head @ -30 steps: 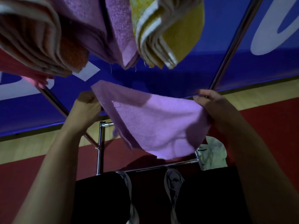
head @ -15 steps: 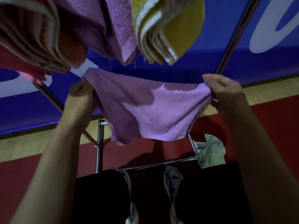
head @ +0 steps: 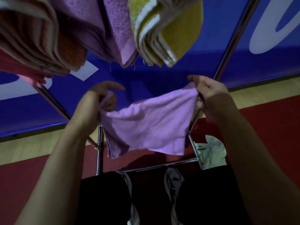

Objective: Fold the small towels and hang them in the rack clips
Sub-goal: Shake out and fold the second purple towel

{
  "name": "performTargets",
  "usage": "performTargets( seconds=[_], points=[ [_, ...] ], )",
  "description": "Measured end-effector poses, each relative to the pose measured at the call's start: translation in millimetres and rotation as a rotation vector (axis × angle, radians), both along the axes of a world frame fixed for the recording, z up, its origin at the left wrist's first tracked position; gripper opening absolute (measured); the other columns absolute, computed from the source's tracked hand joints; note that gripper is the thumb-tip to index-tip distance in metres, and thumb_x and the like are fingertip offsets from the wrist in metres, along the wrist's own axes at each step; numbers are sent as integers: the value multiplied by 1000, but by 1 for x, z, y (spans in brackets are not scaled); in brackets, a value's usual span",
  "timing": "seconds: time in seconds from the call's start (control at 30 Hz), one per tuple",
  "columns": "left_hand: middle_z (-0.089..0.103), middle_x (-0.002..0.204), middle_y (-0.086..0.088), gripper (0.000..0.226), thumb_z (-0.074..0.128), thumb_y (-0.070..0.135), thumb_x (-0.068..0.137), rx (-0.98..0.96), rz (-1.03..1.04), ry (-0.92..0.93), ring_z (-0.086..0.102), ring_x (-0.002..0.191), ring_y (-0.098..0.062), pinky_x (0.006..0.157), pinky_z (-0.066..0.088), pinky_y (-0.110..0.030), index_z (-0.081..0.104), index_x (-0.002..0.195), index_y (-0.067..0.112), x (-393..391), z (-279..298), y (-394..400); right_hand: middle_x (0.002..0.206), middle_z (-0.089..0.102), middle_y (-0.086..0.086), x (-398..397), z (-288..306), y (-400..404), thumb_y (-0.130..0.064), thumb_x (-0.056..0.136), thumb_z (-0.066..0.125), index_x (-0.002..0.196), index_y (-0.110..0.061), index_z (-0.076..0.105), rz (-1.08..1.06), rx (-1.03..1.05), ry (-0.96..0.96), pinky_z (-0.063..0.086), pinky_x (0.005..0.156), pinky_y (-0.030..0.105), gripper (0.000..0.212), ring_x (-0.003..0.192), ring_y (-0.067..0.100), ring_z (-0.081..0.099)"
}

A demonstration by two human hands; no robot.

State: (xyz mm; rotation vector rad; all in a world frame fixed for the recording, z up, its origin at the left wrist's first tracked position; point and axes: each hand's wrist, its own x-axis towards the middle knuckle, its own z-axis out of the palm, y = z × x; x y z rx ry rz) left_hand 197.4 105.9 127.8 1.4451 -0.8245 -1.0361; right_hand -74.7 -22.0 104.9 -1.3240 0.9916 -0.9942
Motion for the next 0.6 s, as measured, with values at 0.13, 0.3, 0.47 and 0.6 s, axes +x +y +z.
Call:
performTargets(
  seconds=[0.13,0.3,0.47,0.6],
  points=[
    [74,91,-4,37,54,49,101,79,-254,-482,69,85,-16,82,53,-31,74,114,21,-34,2,-3,78,67,-1,26,14,23,-8,104,52,111,-13,68,214,51,-172,48,66,25,18,72,11,60],
    [78,91,5,52,66,71,87,133,-500,-716,72,83,-7,78,61,-34,72,106,23,-56,-15,-11,80,70,6,49,15,45,1,102,54,129,2,57,497,-1,-58,51,60,13,28,63,2,67],
    [57,56,6,42,69,45,97,96,-398,-738,47,51,-1,52,42,-21,64,71,13,-53,-16,-10,111,72,11,44,1,33,-14,99,65,127,-13,62,353,-80,119,56,76,28,28,83,11,70],
    [73,76,1,37,61,46,99,26,-323,-338,67,70,-7,66,54,-22,74,83,16,-43,0,2,142,56,-6,29,-14,31,-66,76,76,144,-32,50,568,-157,552,53,99,31,81,121,8,61]
  ],
)
